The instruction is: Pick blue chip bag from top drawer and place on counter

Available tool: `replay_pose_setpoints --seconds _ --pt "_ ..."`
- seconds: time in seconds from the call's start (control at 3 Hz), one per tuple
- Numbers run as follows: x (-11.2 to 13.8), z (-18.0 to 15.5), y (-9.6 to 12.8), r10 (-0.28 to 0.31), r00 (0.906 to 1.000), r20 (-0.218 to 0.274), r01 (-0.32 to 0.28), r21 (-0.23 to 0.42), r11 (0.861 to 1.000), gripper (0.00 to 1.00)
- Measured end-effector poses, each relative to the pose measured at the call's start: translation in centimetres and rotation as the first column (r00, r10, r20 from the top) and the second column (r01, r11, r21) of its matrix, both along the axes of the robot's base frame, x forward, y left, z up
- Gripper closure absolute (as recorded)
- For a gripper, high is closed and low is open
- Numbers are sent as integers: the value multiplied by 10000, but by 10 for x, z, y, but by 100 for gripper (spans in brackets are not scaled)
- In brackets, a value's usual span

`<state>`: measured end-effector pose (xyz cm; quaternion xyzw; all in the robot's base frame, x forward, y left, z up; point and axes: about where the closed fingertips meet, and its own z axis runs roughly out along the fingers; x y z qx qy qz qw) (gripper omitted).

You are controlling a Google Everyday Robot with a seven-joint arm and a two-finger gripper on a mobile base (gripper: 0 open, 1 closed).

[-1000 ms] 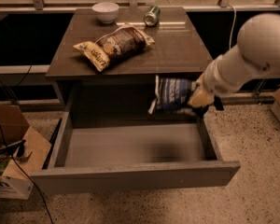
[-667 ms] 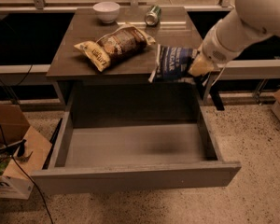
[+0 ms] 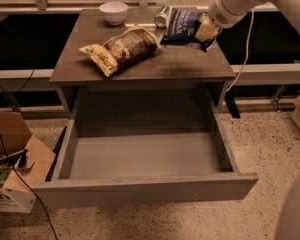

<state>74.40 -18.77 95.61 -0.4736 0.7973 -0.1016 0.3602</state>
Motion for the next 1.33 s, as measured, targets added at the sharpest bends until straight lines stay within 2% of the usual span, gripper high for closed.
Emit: replay_pose_setpoints --seconds 0.33,0.67,1.0,1.33 --pt "39 -21 16 70 10000 -29 -69 259 9996 81" --pt "42 -24 17 70 10000 -59 -68 267 9996 58" --pt "43 -28 18 92 9999 -120 -89 261 9996 27" --pt "43 -31 19 108 9998 -155 -104 259 9996 4"
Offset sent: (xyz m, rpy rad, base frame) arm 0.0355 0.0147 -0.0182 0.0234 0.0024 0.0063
